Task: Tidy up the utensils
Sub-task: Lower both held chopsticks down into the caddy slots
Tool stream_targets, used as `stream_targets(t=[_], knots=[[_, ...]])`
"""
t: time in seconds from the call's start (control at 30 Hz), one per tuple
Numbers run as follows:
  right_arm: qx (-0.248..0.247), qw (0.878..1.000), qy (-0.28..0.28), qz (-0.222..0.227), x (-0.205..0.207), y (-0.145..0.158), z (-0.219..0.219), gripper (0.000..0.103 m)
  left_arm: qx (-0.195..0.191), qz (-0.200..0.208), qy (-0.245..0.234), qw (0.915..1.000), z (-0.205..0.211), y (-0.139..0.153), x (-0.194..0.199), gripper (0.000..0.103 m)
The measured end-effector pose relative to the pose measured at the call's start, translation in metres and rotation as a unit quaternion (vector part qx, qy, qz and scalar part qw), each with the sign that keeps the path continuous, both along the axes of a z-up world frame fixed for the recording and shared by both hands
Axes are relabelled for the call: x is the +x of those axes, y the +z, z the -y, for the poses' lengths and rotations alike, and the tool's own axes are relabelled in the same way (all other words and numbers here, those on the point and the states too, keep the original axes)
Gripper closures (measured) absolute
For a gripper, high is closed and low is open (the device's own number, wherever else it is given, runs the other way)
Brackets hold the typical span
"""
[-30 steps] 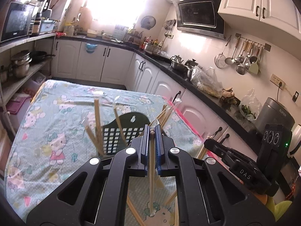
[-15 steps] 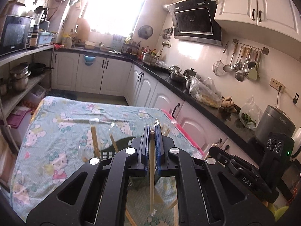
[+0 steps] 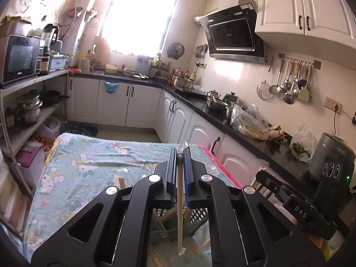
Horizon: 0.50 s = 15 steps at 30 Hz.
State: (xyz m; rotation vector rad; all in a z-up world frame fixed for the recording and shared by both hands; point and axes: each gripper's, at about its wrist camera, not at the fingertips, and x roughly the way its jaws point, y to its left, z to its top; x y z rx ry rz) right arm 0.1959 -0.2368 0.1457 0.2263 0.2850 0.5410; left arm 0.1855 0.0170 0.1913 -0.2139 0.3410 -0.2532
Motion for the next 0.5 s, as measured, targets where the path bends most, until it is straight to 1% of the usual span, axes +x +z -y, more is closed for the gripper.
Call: stream_targets(t=[0.27, 0.5], knots=[[0.003, 1.0, -0.007, 0.017, 0.008, 0.015, -0.002, 0.097, 0.004, 0.023, 0.024, 0.9994, -0.012, 0.016, 0.002, 0.1], [0.005, 0.999, -0.02, 0.036, 0.016, 0.027, -0.004, 0.097, 0.026, 0.036, 0.054, 0.9976, -0.015, 0.022, 0.009, 0.1]])
